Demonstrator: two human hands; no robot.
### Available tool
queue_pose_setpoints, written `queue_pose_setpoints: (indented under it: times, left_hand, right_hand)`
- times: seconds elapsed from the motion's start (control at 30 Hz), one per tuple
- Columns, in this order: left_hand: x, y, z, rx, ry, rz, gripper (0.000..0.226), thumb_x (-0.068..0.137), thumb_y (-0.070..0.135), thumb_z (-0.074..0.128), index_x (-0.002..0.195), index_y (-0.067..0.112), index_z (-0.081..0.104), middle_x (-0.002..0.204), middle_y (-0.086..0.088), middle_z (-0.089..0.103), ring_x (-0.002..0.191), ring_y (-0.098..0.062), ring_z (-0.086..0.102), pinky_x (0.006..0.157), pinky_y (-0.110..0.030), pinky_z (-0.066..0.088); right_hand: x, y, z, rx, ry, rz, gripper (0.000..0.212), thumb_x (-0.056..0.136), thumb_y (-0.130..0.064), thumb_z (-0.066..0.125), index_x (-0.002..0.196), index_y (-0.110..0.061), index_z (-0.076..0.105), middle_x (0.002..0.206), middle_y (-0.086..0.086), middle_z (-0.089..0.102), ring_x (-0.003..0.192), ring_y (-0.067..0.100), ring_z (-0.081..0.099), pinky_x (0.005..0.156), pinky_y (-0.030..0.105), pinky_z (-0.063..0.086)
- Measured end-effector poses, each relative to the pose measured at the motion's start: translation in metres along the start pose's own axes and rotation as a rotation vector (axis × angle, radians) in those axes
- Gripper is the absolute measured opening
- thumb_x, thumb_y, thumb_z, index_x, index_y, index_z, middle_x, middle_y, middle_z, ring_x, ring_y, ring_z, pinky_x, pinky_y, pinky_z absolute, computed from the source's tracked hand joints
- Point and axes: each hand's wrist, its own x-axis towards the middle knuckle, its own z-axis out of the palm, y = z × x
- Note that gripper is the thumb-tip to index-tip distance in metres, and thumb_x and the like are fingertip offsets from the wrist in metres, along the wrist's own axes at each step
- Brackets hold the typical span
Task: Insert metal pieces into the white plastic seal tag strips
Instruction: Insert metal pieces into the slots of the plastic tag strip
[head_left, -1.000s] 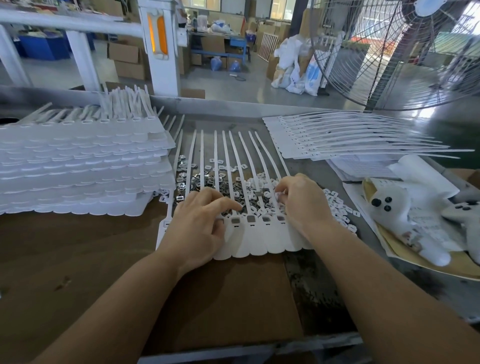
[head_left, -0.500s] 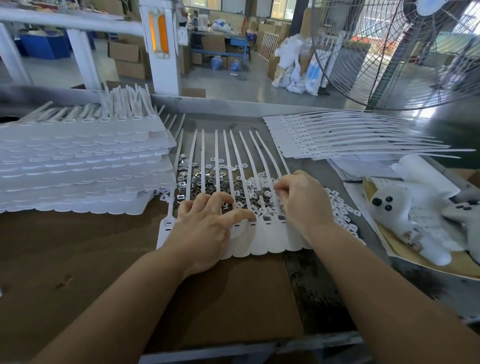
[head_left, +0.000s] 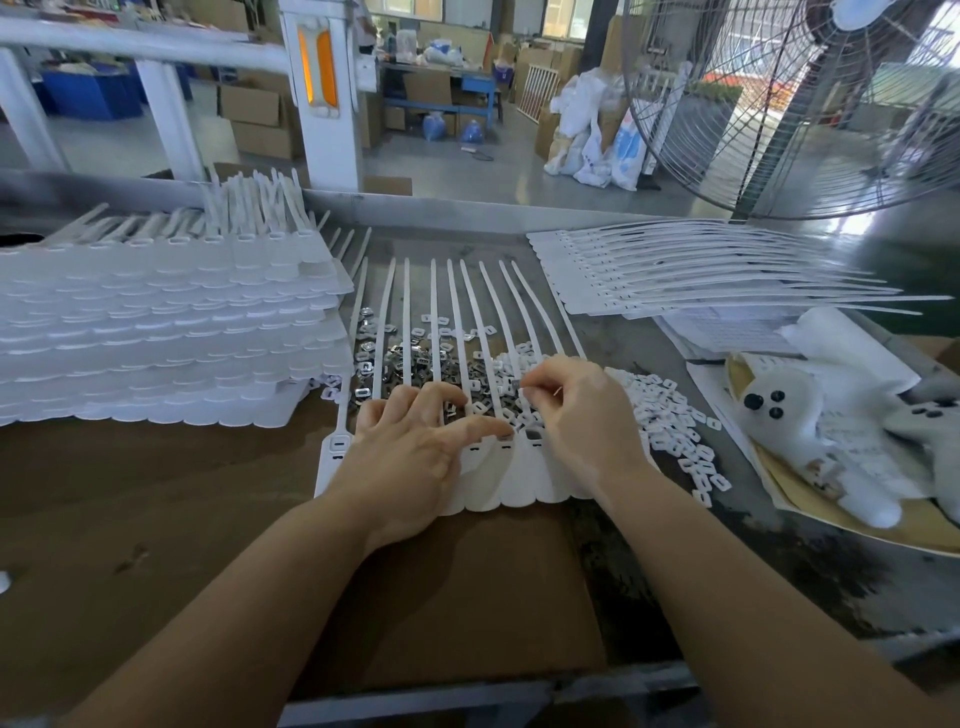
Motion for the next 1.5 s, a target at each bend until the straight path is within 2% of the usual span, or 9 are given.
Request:
queue_pose_setpoints:
  times: [0.5,0.63,0.8,0.9,0.97,1.03,1.17,1.3,1.5]
  left_hand:
    - [0.0,-0.004,-0.001,-0.091,0.027,0.001,0.044,0.094,0.025,0.034,0.126,0.055,0.032,0.128,0.016,0.03,0.111,-0.005,0.018,0.086,-0.026,0.008]
    - [0.0,-0.003,-0.002,-0.042,-0.001,0.0,0.045,0.096,0.028,0.029,0.128,0.059,0.029,0.13,0.016,0.029,0.11,-0.007,0.017,0.083,-0.027,0.008]
    - [0.0,-0.004,-0.004,-0.024,-0.04,0.002,0.048,0.098,0.028,0.025,0.126,0.067,0.028,0.132,0.018,0.024,0.111,-0.007,0.016,0.083,-0.028,0.007]
    - [0.003,-0.003,-0.008,-0.146,-0.053,-0.026,0.052,0.096,0.02,0.03,0.121,0.064,0.039,0.128,0.02,0.031,0.109,-0.005,0.02,0.081,-0.024,0.007]
    - [0.006,-0.001,-0.015,-0.337,-0.051,-0.087,0.053,0.093,0.013,0.037,0.111,0.061,0.045,0.121,0.02,0.041,0.109,-0.006,0.027,0.091,-0.027,0.014]
    - [0.008,0.0,-0.021,-0.444,-0.048,-0.124,0.044,0.09,0.015,0.047,0.1,0.058,0.049,0.11,0.019,0.049,0.11,-0.01,0.036,0.1,-0.036,0.025]
    - [0.017,0.014,-0.021,-0.399,0.029,-0.223,0.01,0.085,0.037,0.061,0.092,0.041,0.067,0.093,0.02,0.056,0.104,-0.012,0.049,0.098,-0.045,0.035]
    - [0.023,0.029,-0.016,-0.414,0.038,-0.288,0.009,0.082,0.04,0.066,0.087,0.035,0.072,0.077,0.023,0.05,0.099,-0.014,0.051,0.095,-0.04,0.036]
    - [0.028,0.032,-0.012,-0.442,0.043,-0.297,0.008,0.082,0.03,0.068,0.087,0.033,0.074,0.08,0.02,0.056,0.091,-0.013,0.054,0.094,-0.043,0.042]
  right_hand:
    - [-0.01,0.004,0.009,0.107,0.084,-0.051,0.011,0.088,-0.007,0.061,0.09,-0.011,0.07,0.084,-0.002,0.063,0.081,0.013,0.057,0.075,0.021,0.044]
    - [-0.012,0.004,0.011,0.157,0.101,-0.018,0.009,0.087,-0.009,0.063,0.09,-0.011,0.07,0.086,-0.001,0.065,0.082,0.016,0.06,0.077,0.031,0.05]
    - [-0.014,0.004,0.012,0.168,0.112,-0.01,0.008,0.088,-0.01,0.062,0.091,-0.011,0.07,0.087,-0.002,0.064,0.085,0.016,0.059,0.079,0.033,0.05]
    - [-0.014,0.003,0.012,0.174,0.109,-0.007,0.009,0.088,-0.01,0.062,0.092,-0.011,0.07,0.085,-0.005,0.061,0.084,0.015,0.059,0.078,0.031,0.05]
    - [-0.015,0.003,0.011,0.179,0.112,-0.014,0.009,0.088,-0.01,0.062,0.093,-0.012,0.07,0.084,-0.007,0.06,0.084,0.015,0.059,0.079,0.03,0.05]
    - [-0.015,0.003,0.012,0.174,0.111,-0.019,0.01,0.088,-0.011,0.061,0.093,-0.012,0.07,0.085,-0.006,0.06,0.084,0.015,0.059,0.078,0.03,0.05]
    - [-0.013,0.005,0.014,0.132,0.107,-0.015,0.01,0.089,-0.012,0.06,0.093,-0.013,0.069,0.084,-0.007,0.059,0.084,0.016,0.058,0.076,0.029,0.048]
    - [-0.013,0.007,0.016,0.11,0.102,-0.015,0.011,0.089,-0.011,0.059,0.092,-0.014,0.069,0.085,-0.008,0.058,0.085,0.015,0.056,0.075,0.026,0.046]
    - [-0.013,0.008,0.016,0.117,0.102,-0.014,0.011,0.089,-0.011,0.059,0.092,-0.014,0.069,0.087,-0.006,0.061,0.084,0.013,0.056,0.073,0.022,0.044]
